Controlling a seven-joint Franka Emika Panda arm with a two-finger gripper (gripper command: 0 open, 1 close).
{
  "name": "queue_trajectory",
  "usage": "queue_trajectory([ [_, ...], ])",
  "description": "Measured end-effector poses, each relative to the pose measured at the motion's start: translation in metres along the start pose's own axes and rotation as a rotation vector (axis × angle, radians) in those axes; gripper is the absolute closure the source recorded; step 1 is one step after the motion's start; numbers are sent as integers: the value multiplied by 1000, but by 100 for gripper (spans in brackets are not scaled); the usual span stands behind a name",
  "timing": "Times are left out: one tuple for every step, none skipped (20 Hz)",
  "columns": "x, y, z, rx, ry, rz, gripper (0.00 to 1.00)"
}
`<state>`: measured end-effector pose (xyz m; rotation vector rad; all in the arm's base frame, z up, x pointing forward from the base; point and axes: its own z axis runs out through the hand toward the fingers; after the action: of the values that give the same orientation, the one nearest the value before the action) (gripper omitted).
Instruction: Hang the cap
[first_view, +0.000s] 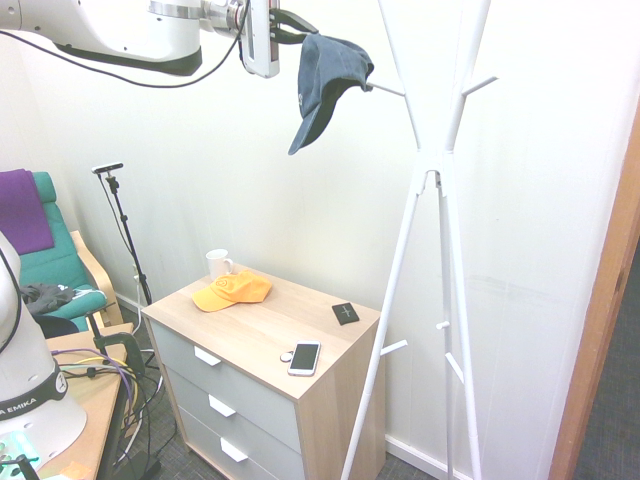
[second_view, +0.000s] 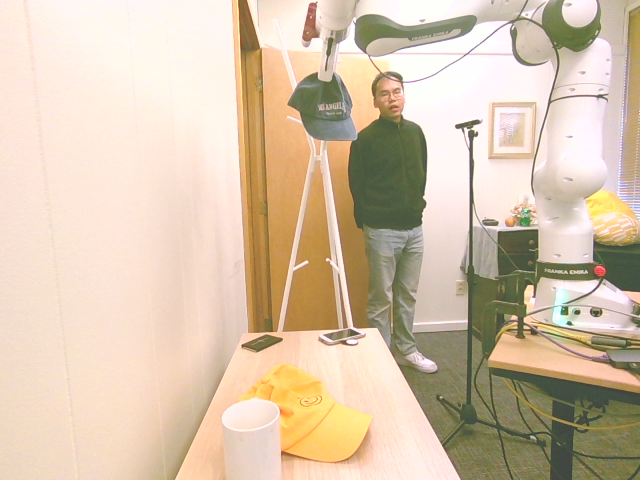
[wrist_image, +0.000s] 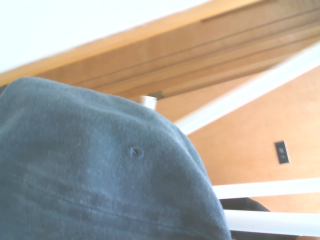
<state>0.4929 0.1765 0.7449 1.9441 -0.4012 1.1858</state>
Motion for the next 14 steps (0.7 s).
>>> queue_trajectory([
  [4,5,6,-1,0,8,100],
  [8,10,13,-1,1,16,100],
  [12,15,20,2,0,26,100],
  [15,19,27,7,-3,34,100],
  [18,23,33,15,-6,40,100],
  [19,25,39,25,-11,46,100],
  [19,26,45,35,-17,51,100],
  [19,26,52,42,-26,55,100],
  [18,25,58,48,-36,58,100],
  [16,23,66,52,-45,59,100],
  [14,21,73,52,-54,57,100],
  [13,18,81,51,-60,54,100],
  [10,17,88,50,-68,54,100],
  [7,15,96,52,-76,53,100],
])
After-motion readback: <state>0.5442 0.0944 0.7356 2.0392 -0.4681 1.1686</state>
